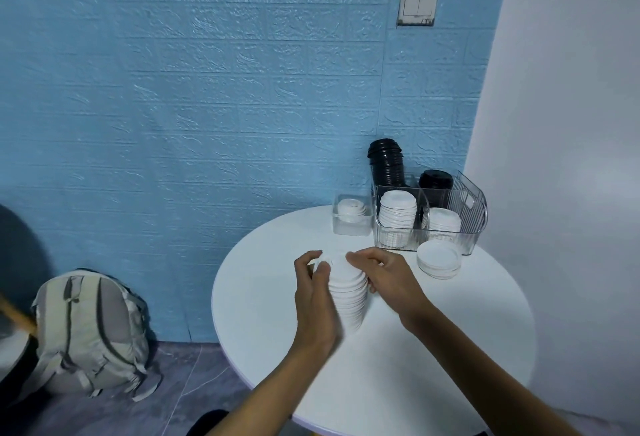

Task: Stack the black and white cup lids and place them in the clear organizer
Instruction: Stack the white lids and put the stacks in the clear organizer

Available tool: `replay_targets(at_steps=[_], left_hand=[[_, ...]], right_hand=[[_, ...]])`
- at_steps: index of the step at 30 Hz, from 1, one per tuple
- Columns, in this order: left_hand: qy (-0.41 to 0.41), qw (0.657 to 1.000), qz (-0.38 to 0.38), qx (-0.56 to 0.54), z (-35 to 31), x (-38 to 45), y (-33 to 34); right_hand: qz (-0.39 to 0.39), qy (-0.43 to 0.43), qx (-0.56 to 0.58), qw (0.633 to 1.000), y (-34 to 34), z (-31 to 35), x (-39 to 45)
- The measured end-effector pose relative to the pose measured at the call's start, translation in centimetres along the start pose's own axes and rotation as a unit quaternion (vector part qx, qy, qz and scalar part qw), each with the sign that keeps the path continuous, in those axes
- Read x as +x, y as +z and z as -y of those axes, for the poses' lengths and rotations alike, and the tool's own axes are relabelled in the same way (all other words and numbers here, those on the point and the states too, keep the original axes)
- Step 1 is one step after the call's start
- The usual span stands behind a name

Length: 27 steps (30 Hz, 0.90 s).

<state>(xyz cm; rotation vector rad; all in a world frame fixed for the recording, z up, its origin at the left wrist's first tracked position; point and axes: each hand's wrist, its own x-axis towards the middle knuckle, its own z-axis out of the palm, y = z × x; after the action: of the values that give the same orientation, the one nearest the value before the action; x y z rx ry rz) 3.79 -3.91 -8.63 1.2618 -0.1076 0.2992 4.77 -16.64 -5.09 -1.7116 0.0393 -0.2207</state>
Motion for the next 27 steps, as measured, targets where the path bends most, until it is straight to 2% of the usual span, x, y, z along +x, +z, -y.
replay_targets(at_steps=[3, 9, 14, 18, 27], left_hand=[[0.02, 1.0, 0.016, 0.012, 0.2, 0.1, 0.0], [0.022, 0.999, 0.023, -0.014, 0.5, 0.4, 0.2], [0.008, 0.999, 0.011, -0.034, 0.5, 0.3, 0.7], [0.046, 0.999, 0.002, 0.024, 0.4, -0.2, 0.9], [0.091, 0.996, 0.007, 0.025, 0.6, -0.7, 1.0]], right_hand=[[-0.006, -0.023, 0.008, 1.0, 0.3, -0.8, -0.1], [0.026, -0.022, 0.169, 0.985, 1.9, -1.3, -1.4], [-0.026, -0.041, 0.27, 0.962, 4.1, -1.4, -2.0], [-0.118, -0.084, 0.179, 0.973, 5.2, -2.8, -1.9], [-0.116, -0.132, 0.163, 0.971, 5.3, -3.4, -1.9]])
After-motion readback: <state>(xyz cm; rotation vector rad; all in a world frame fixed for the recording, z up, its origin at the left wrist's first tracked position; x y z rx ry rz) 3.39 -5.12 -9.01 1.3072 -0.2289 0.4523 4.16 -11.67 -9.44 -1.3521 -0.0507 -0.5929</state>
